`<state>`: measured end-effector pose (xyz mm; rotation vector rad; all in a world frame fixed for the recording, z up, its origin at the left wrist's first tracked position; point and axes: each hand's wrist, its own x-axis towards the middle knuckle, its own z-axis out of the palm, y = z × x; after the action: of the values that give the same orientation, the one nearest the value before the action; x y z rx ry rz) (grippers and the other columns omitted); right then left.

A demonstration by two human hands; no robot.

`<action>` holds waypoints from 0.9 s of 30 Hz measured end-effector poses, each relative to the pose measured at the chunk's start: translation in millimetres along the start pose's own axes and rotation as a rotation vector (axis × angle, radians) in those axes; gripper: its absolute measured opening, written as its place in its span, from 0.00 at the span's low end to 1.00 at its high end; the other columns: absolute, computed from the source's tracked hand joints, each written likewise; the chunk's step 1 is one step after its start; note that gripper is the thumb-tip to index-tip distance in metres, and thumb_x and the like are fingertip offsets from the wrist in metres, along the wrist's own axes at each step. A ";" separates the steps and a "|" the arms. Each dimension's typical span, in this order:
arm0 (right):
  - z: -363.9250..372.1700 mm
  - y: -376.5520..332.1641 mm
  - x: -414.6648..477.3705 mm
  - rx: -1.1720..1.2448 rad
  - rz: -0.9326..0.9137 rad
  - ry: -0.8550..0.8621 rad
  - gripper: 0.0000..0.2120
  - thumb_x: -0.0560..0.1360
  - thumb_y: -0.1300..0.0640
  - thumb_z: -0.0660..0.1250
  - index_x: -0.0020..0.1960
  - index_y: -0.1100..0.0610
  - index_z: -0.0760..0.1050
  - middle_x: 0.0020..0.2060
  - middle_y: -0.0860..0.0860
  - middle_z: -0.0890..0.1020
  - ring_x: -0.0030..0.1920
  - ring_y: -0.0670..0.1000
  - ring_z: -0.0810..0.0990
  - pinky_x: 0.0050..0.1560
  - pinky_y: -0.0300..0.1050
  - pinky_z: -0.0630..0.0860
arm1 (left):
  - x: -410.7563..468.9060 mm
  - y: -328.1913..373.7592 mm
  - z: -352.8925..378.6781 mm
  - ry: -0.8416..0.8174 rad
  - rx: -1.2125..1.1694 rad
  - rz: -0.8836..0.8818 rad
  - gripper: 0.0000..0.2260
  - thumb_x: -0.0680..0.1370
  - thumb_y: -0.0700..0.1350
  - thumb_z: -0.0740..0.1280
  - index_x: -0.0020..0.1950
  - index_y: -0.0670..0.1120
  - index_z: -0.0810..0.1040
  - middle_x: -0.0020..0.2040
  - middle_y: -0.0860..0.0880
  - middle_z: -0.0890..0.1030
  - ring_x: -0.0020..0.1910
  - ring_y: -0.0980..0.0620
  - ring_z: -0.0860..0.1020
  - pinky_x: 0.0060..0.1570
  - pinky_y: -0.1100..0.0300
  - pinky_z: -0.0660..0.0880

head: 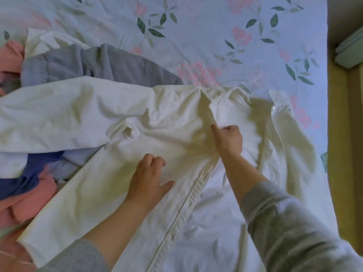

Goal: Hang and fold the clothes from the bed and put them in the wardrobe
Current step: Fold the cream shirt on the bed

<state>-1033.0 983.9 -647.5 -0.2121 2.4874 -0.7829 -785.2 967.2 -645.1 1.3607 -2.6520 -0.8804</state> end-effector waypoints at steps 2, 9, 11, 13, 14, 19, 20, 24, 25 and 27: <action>-2.7 -19.9 12.7 0.013 -0.079 0.051 0.17 0.73 0.49 0.65 0.58 0.56 0.74 0.45 0.48 0.79 0.46 0.53 0.79 0.44 0.44 0.74 | 11.9 13.1 1.6 0.049 0.025 0.068 0.31 0.68 0.57 0.76 0.67 0.47 0.71 0.62 0.48 0.67 0.59 0.47 0.68 0.60 0.55 0.71; -13.1 5.7 49.2 0.310 0.203 0.145 0.17 0.76 0.54 0.58 0.31 0.58 0.61 0.27 0.51 0.64 0.31 0.54 0.64 0.29 0.46 0.60 | 41.5 10.4 28.5 -0.405 0.217 -0.111 0.60 0.63 0.71 0.71 0.70 0.62 0.23 0.68 0.52 0.16 0.68 0.44 0.19 0.71 0.36 0.33; -14.0 3.6 51.9 0.418 0.265 0.063 0.17 0.76 0.49 0.60 0.33 0.57 0.64 0.28 0.51 0.66 0.31 0.53 0.66 0.31 0.45 0.62 | 42.3 6.8 28.3 -0.423 0.240 -0.143 0.62 0.61 0.71 0.72 0.69 0.62 0.21 0.67 0.51 0.15 0.66 0.44 0.17 0.69 0.33 0.33; -19.8 -5.8 63.7 0.431 0.199 0.044 0.18 0.74 0.46 0.64 0.33 0.56 0.66 0.30 0.52 0.69 0.32 0.52 0.69 0.33 0.45 0.66 | 44.1 8.4 26.6 -0.462 0.261 -0.167 0.64 0.59 0.72 0.72 0.68 0.61 0.20 0.66 0.50 0.15 0.66 0.43 0.16 0.68 0.31 0.34; -23.1 -11.6 71.6 0.414 0.143 0.030 0.15 0.73 0.47 0.67 0.37 0.57 0.71 0.34 0.52 0.73 0.35 0.52 0.72 0.36 0.45 0.69 | 45.7 10.2 26.8 -0.477 0.267 -0.177 0.65 0.58 0.72 0.73 0.68 0.61 0.19 0.66 0.50 0.15 0.65 0.42 0.16 0.68 0.30 0.34; -48.3 -33.9 95.6 0.502 0.107 -0.546 0.24 0.72 0.58 0.73 0.63 0.66 0.71 0.59 0.62 0.78 0.57 0.62 0.79 0.54 0.55 0.78 | 55.9 16.3 26.7 -0.534 0.286 -0.205 0.66 0.57 0.71 0.74 0.67 0.62 0.19 0.65 0.50 0.14 0.66 0.41 0.17 0.68 0.29 0.35; -53.3 -35.5 96.2 0.522 0.104 -0.657 0.25 0.71 0.54 0.74 0.63 0.66 0.73 0.58 0.63 0.80 0.57 0.63 0.81 0.57 0.56 0.79 | 57.9 17.1 26.1 -0.545 0.289 -0.205 0.66 0.57 0.71 0.74 0.67 0.62 0.19 0.65 0.51 0.14 0.66 0.41 0.17 0.68 0.29 0.36; -46.2 -32.0 102.9 0.345 0.084 -0.280 0.11 0.73 0.52 0.71 0.48 0.60 0.78 0.33 0.52 0.75 0.32 0.50 0.75 0.36 0.41 0.72 | 62.9 19.6 24.2 -0.567 0.307 -0.207 0.66 0.57 0.71 0.74 0.68 0.62 0.20 0.65 0.50 0.14 0.66 0.41 0.18 0.68 0.28 0.38; -42.8 -27.4 104.2 0.278 0.083 -0.152 0.08 0.75 0.56 0.67 0.45 0.61 0.78 0.33 0.54 0.73 0.33 0.51 0.72 0.34 0.42 0.68 | 62.7 20.7 24.7 -0.571 0.308 -0.206 0.67 0.56 0.71 0.74 0.68 0.62 0.19 0.65 0.50 0.14 0.66 0.41 0.18 0.68 0.28 0.38; -38.1 -15.8 107.8 0.158 0.075 -0.028 0.13 0.78 0.58 0.60 0.36 0.60 0.72 0.30 0.53 0.70 0.35 0.53 0.70 0.35 0.43 0.66 | 61.8 23.8 25.8 -0.577 0.312 -0.202 0.67 0.56 0.71 0.74 0.67 0.62 0.19 0.65 0.50 0.14 0.66 0.41 0.17 0.68 0.28 0.37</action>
<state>-1144.9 957.9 -658.3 -0.0726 2.3788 -0.9332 -848.0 943.4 -668.4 1.6794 -3.2372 -1.0475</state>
